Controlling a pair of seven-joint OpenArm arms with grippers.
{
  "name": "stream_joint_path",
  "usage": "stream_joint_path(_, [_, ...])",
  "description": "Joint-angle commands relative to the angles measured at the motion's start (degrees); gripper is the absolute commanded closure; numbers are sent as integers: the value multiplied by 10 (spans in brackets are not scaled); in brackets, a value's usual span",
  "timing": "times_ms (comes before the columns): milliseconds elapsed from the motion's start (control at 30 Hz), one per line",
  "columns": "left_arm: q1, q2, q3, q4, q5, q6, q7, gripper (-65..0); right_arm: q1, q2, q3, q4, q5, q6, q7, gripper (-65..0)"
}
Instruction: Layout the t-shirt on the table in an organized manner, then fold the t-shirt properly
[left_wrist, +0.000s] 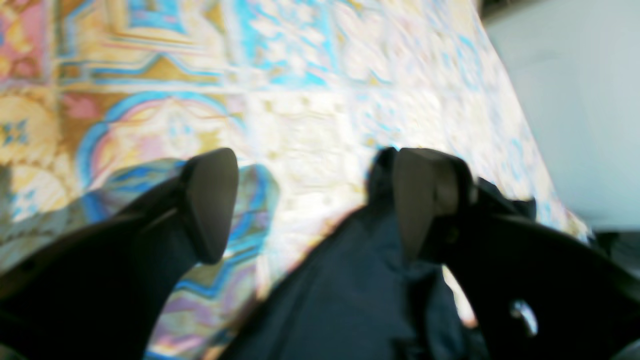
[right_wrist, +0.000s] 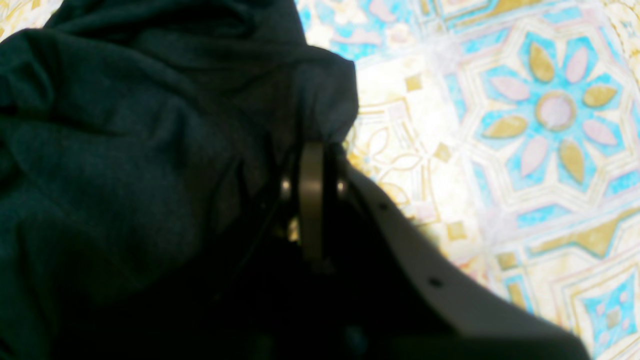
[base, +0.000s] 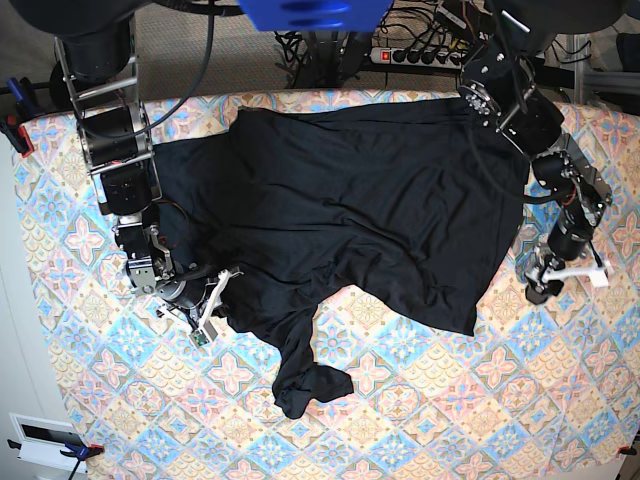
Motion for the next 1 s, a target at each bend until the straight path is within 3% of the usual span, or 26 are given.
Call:
stream_joint_path(0, [-9, -8, -1, -14, -3, -3, -20, -451, 8, 1, -1, 1, -11, 9, -22, 0])
stream_joint_path(200, [-37, -9, 0, -150, 7, -2, -75, -451, 8, 1, -1, 1, -12, 9, -22, 0])
stream_joint_path(400, [-84, -7, 0, -234, 34, 0, -80, -451, 8, 1, -1, 1, -12, 9, -23, 0])
stream_joint_path(467, [-102, 0, 0, -243, 51, 11, -78, -451, 8, 1, -1, 1, -12, 9, -23, 0])
stream_joint_path(633, [-142, 26, 1, -267, 125, 76, -77, -451, 8, 1, -1, 1, -12, 9, -23, 0])
stream_joint_path(733, [-158, 39, 11, -278, 168, 94, -77, -451, 8, 1, -1, 1, -12, 9, -23, 0])
stream_joint_path(967, [-161, 63, 73, -276, 175, 120, -77, -451, 8, 1, -1, 1, -12, 9, -24, 0])
